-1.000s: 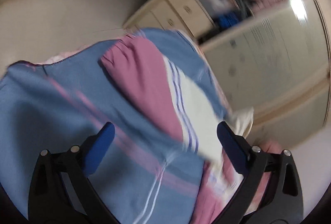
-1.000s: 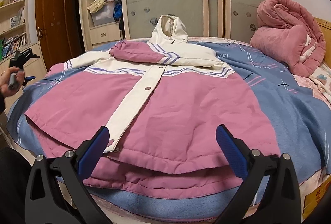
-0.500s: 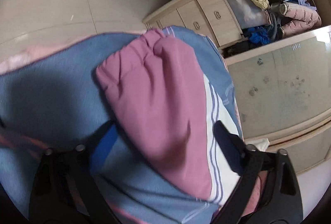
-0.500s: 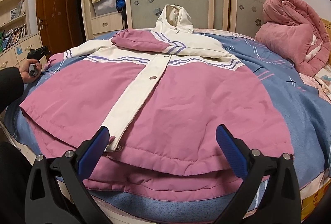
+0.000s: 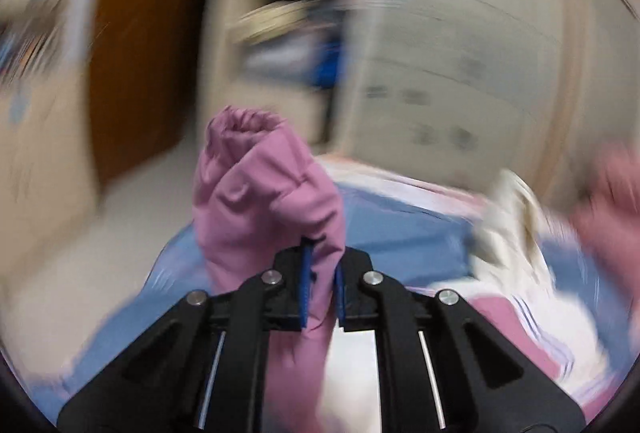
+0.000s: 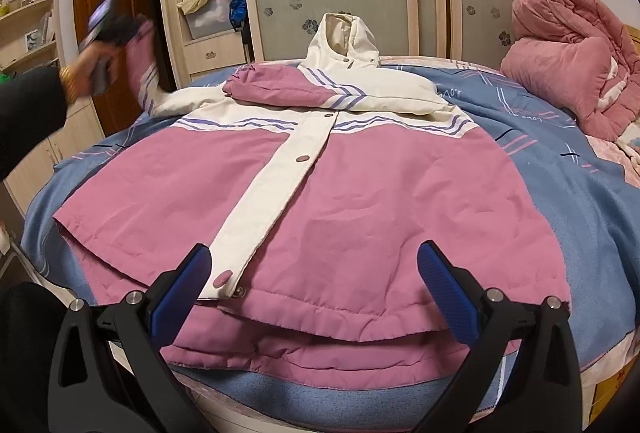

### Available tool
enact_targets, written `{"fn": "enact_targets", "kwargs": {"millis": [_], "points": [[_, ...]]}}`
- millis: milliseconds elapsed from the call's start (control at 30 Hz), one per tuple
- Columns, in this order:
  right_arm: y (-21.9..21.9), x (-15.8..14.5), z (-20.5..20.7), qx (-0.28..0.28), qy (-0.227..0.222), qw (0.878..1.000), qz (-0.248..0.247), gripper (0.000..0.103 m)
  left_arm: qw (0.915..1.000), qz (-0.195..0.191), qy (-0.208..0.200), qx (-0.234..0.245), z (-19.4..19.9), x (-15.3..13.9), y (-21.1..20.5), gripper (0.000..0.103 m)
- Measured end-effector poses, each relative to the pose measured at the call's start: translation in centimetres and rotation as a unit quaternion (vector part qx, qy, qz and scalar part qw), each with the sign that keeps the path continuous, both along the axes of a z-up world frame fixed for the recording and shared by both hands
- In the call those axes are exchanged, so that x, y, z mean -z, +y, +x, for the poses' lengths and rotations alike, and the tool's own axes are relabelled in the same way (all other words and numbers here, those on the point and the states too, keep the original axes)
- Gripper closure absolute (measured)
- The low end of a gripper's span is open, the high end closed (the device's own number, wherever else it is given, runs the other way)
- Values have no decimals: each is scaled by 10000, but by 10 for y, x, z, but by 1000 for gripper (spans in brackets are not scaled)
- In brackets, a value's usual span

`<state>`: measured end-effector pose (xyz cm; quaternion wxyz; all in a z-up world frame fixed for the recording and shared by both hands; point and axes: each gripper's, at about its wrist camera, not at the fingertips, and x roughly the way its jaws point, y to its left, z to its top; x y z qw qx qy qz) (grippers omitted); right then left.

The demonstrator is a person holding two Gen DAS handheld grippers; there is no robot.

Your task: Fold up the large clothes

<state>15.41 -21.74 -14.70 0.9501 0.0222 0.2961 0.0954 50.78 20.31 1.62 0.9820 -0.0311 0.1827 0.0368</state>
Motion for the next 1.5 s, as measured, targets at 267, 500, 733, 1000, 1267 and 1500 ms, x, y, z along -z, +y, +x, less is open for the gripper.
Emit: {"fn": "enact_targets", "kwargs": {"millis": [267,500,733,1000,1267,1500], "points": [[-9,-7,-8,38,-52,9999,104,1,9624,1325,1283,1995,8,87,-242,5],[-11,-12,-17,-35,-135,9998,109,1,9672,913,1547,1796,-73,148,-261,2],[-20,-16,-21,24,-213,9996,190,1,9831,991,669,1386,-280,106,-225,2],[-21,-17,-34,61,-377,9992,145,1,9957,605,-10,707,-399,105,-179,2],[-15,-15,-47,131,-623,9979,-154,1,9934,659,412,840,-392,146,-187,2],[-14,-13,-43,236,-652,9975,-110,1,9922,666,413,974,-390,146,-193,2]]}}
